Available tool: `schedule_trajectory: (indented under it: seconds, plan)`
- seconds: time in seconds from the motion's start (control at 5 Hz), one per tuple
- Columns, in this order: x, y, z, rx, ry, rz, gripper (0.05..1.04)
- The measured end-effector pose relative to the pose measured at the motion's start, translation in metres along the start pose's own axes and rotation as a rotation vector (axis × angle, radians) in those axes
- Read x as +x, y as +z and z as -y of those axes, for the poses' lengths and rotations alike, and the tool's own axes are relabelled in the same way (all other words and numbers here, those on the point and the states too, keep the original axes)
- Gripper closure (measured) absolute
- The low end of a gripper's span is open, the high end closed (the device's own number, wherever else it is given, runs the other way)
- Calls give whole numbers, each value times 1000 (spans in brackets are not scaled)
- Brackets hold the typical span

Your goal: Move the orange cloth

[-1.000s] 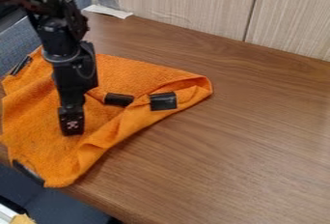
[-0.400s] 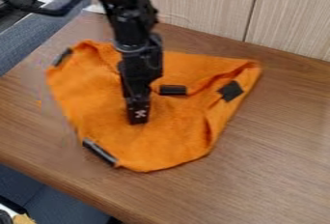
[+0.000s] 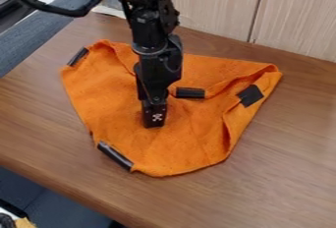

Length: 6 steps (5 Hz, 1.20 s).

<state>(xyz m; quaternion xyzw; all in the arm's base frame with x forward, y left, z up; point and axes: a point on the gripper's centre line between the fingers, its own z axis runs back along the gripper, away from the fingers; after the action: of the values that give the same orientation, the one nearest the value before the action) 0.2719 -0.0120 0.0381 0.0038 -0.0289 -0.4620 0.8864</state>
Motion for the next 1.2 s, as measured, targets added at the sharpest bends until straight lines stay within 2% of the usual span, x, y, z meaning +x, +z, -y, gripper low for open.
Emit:
schedule_trajectory:
  seconds: [0.2,0.4,1.0,1.2]
  plan:
    - [-3,1,2,10,4,5,82]
    - [-6,8,5,-15,-2,30,83]
    - [-10,77,-2,-9,54,187,83]
    - [-13,88,-2,-13,55,208,83]
